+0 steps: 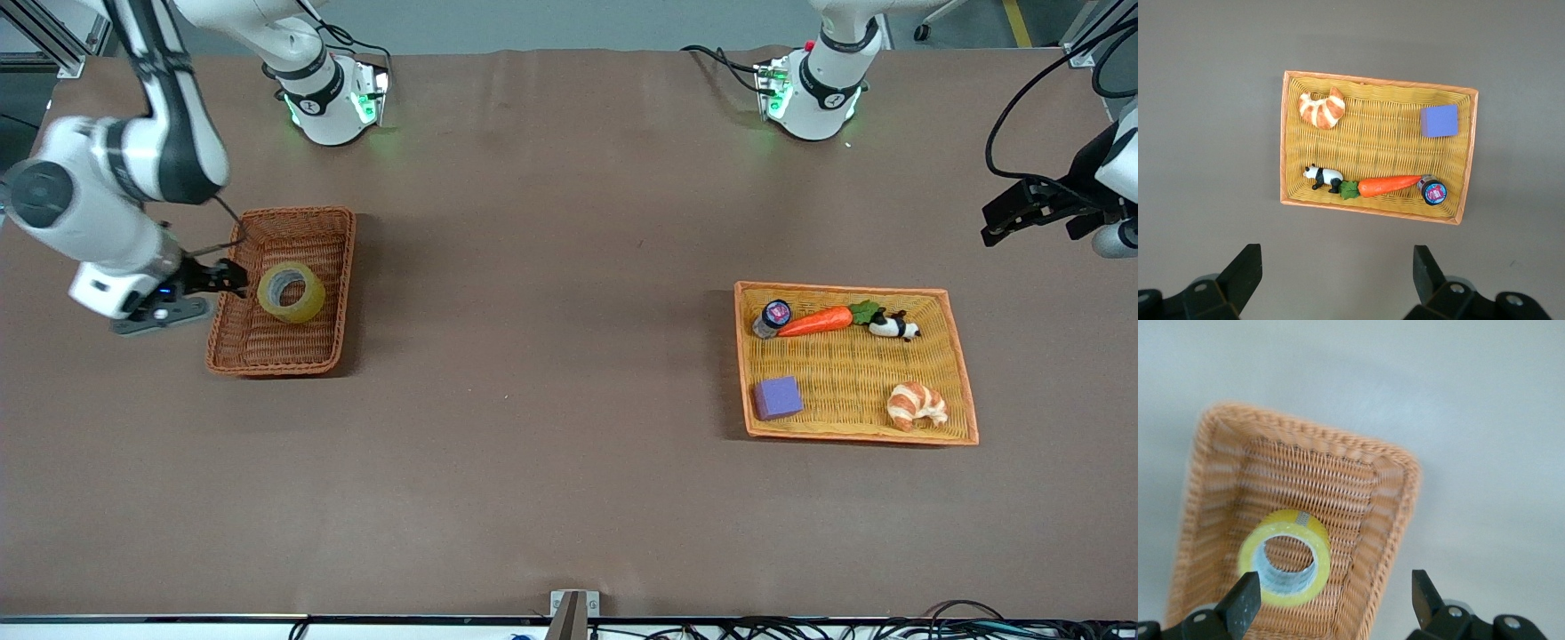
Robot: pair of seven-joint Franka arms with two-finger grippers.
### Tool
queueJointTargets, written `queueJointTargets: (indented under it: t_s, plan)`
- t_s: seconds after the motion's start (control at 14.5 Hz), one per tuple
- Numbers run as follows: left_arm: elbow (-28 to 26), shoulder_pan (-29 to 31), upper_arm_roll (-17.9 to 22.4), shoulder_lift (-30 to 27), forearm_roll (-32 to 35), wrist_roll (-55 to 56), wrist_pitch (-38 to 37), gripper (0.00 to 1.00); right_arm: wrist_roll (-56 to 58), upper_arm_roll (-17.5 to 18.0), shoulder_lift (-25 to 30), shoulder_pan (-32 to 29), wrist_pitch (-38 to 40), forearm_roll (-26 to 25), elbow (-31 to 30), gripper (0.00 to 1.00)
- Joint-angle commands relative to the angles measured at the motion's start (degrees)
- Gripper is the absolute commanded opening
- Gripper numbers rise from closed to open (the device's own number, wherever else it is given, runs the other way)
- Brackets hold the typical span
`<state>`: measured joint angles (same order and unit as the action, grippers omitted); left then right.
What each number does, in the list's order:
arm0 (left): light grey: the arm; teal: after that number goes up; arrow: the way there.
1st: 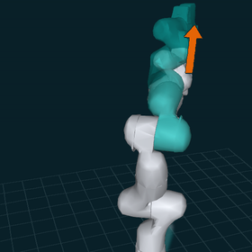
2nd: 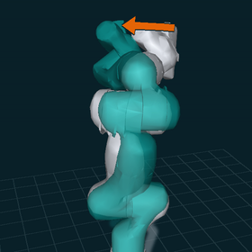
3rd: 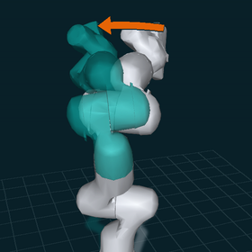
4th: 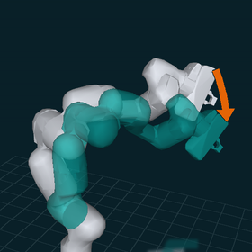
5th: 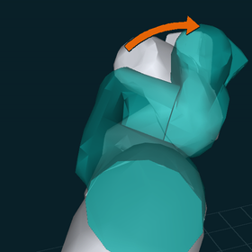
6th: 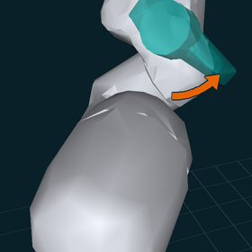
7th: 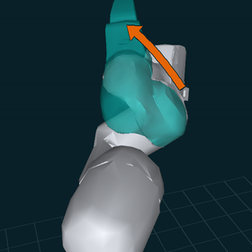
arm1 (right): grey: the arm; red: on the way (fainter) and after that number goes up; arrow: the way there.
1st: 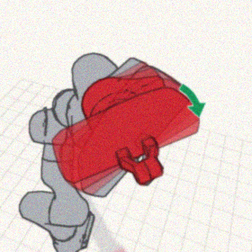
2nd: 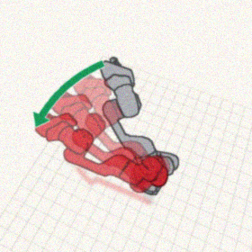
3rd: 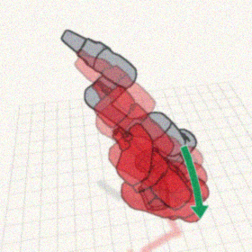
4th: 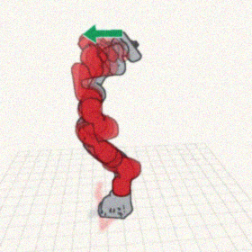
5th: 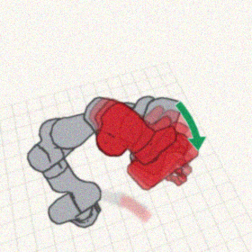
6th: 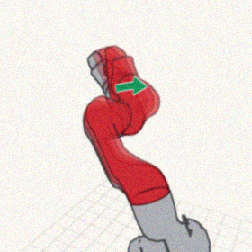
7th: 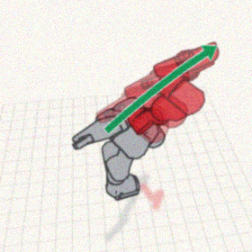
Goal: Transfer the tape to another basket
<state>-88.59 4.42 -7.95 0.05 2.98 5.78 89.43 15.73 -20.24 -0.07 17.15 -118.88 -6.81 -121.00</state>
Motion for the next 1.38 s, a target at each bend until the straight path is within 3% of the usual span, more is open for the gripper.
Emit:
queueJointTargets:
  t_s: [0.0, 0.28, 0.42, 0.62, 0.76, 1.31]
  plan:
    - [-0.1, 0.1, 0.2, 0.1, -0.9, -0.9, 1.1, 1.0, -7.7, 3.6, -1.3, -0.8, 11.1, 0.5, 12.9, 1.0]
    - [-0.2, -0.1, 0.1, 0.0, -0.9, -0.9, 0.8, 1.0, -11.9, 12.3, -1.3, -8.9, 18.1, 0.4, 25.6, 1.0]
    - [-0.3, -0.1, 0.1, -0.3, -1.0, -0.9, 0.5, 1.0, -11.9, 14.6, -1.5, -13.5, 21.3, 0.6, 31.6, 1.0]
    - [-0.3, -0.3, -0.1, -0.7, -1.1, -1.0, -0.1, 1.0, -14.3, 14.5, -0.9, -15.3, 23.7, 1.9, 33.5, 1.0]
    - [-0.3, -0.2, -0.1, -0.8, -2.1, -1.0, -0.5, 1.0, -18.4, 13.5, 0.0, -16.6, 27.7, 8.8, 33.6, 1.0]
    - [0.3, 0.1, 0.0, -0.7, -3.8, -0.9, -1.0, 1.0, -17.9, 12.9, 0.2, -15.2, 30.0, 8.2, 36.6, 1.0]
